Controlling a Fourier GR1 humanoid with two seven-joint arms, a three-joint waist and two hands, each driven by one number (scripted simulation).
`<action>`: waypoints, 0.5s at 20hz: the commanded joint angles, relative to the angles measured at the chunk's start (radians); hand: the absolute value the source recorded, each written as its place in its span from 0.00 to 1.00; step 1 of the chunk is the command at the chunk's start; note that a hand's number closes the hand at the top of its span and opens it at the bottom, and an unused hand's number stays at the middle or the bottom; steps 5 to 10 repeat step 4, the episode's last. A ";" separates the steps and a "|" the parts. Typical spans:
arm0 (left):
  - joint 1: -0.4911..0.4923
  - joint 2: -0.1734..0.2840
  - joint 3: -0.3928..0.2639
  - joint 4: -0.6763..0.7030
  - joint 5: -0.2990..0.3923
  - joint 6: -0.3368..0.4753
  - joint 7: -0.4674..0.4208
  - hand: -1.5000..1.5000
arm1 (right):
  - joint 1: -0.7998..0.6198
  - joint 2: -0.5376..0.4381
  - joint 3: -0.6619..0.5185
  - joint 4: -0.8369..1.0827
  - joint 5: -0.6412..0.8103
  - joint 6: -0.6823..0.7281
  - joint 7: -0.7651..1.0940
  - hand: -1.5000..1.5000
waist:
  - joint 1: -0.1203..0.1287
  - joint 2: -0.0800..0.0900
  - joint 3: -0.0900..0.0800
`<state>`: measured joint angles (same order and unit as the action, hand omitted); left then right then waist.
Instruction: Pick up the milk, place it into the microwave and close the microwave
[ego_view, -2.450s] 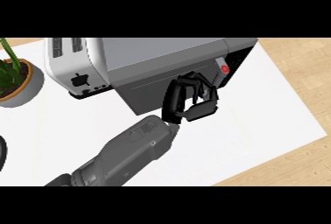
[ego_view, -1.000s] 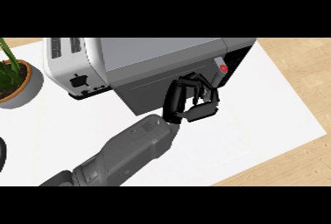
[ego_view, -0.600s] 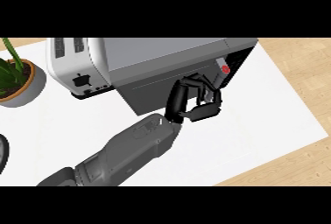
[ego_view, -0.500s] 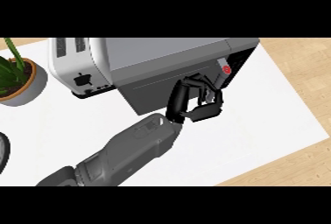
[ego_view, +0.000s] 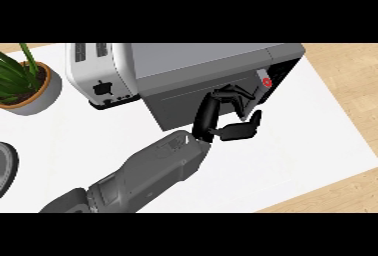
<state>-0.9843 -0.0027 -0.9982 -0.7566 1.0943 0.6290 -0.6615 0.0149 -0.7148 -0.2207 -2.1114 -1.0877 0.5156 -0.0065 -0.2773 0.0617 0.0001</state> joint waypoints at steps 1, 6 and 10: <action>0.056 0.009 0.078 0.178 0.055 0.041 0.015 0.00 | 0.032 -0.003 -0.021 -0.011 -0.006 -0.006 0.006 0.00 | 0.027 0.009 0.000; 0.057 0.003 0.064 0.182 0.064 0.037 0.004 0.00 | 0.037 -0.012 -0.025 -0.029 -0.020 -0.011 0.015 0.00 | 0.037 0.009 -0.002; 0.057 0.003 0.064 0.182 0.064 0.037 0.004 0.00 | 0.037 -0.012 -0.025 -0.029 -0.020 -0.011 0.015 0.00 | 0.037 0.009 -0.002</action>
